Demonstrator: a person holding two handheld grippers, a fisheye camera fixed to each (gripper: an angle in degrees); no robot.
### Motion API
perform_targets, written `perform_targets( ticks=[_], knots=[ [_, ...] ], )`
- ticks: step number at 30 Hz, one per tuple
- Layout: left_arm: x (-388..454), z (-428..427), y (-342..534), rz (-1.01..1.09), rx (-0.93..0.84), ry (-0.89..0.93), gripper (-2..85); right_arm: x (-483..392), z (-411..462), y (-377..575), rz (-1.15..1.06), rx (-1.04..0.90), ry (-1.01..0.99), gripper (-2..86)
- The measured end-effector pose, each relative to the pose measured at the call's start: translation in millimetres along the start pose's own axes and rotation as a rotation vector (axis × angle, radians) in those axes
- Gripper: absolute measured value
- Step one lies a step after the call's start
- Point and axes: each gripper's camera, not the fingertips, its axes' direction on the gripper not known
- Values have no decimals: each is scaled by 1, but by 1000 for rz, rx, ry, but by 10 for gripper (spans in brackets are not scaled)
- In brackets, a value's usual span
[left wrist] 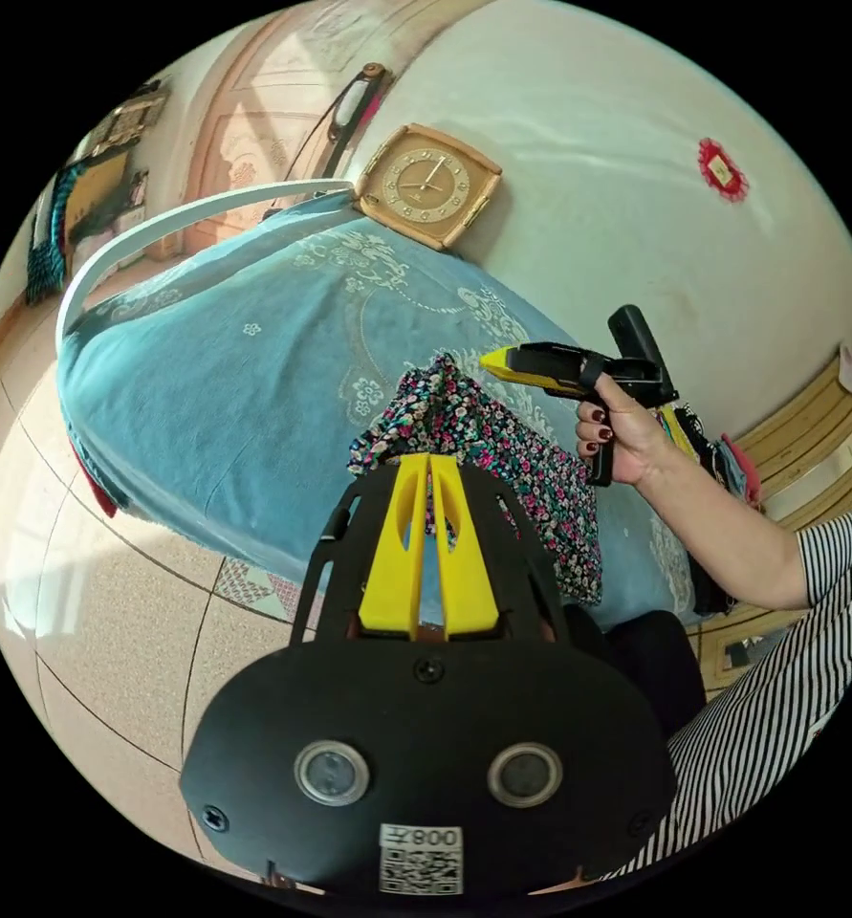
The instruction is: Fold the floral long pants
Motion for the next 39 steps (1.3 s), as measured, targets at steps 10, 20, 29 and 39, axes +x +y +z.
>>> perform_targets(
  ticks=[10,20,29,39],
  knots=[
    [42,52,-11,101,-144,-263,2,-19,101,10,-186,-270,417,1],
    [93,62,-12,224,-125,-350,2,-46,33,67,-253,-92,437,1],
    [94,79,-5,138,-138,-279,1,-34,-23,168,-175,-105,552,1],
    [108,94,4,105,-119,-304,2,-22,-58,182,-53,-81,556,1]
  ],
)
